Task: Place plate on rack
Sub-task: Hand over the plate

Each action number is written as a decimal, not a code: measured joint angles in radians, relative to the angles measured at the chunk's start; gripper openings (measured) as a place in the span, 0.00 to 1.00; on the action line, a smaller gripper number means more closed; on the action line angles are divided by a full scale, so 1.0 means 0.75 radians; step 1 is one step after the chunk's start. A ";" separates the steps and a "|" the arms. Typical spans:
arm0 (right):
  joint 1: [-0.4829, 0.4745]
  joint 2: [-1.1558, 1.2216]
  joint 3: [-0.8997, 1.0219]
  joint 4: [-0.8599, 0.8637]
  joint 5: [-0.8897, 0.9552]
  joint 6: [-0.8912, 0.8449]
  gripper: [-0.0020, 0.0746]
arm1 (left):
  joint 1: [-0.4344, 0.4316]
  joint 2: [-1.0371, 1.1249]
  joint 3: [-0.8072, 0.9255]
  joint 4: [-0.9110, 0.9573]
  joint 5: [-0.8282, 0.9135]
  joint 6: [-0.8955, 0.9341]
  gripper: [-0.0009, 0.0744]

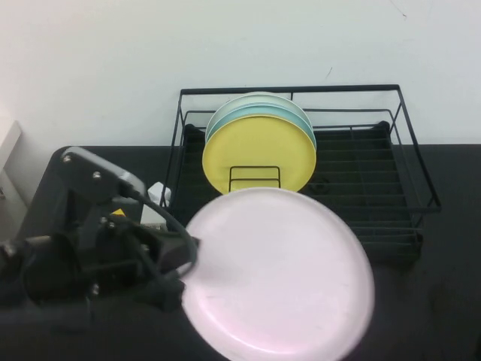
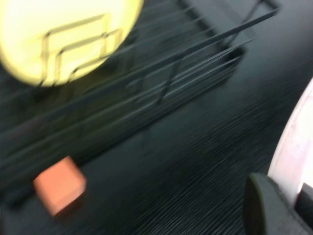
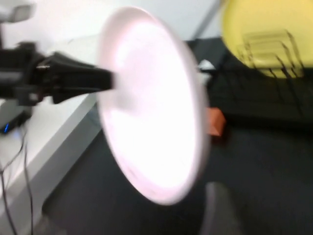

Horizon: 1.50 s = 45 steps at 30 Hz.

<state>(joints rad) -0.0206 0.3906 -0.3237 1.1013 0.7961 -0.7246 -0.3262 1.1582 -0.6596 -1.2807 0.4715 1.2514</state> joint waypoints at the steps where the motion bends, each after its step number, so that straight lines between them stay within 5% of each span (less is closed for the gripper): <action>1: 0.000 0.063 -0.065 0.003 0.036 -0.062 0.58 | -0.043 -0.017 0.000 -0.013 -0.023 0.006 0.02; 5: 0.000 0.303 -0.291 0.012 0.167 -0.283 0.70 | -0.205 -0.055 0.000 -0.055 -0.121 0.036 0.02; 15: 0.006 0.794 -0.643 0.067 0.506 -0.567 0.73 | -0.542 -0.060 0.002 -0.089 -0.399 0.045 0.02; 27: 0.170 1.071 -0.651 -0.108 0.539 -0.640 0.72 | -0.603 -0.060 -0.020 -0.100 -0.493 0.070 0.02; 32: 0.236 1.084 -0.651 -0.231 0.525 -0.657 0.60 | -0.603 -0.063 -0.040 -0.105 -0.520 0.070 0.02; 37: 0.242 1.084 -0.651 -0.258 0.403 -0.656 0.23 | -0.604 -0.063 -0.066 -0.115 -0.547 0.077 0.02; 41: 0.242 1.086 -0.653 -0.253 0.270 -0.680 0.20 | -0.604 -0.063 -0.066 -0.117 -0.562 0.092 0.08; 45: 0.242 1.086 -0.691 -0.253 0.214 -0.757 0.20 | -0.604 -0.063 -0.066 -0.129 -0.595 0.107 0.30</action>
<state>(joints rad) 0.1611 1.2052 -0.8421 0.9114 0.9567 -1.2922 -0.7792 1.1110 -0.7088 -1.3778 0.0254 1.3319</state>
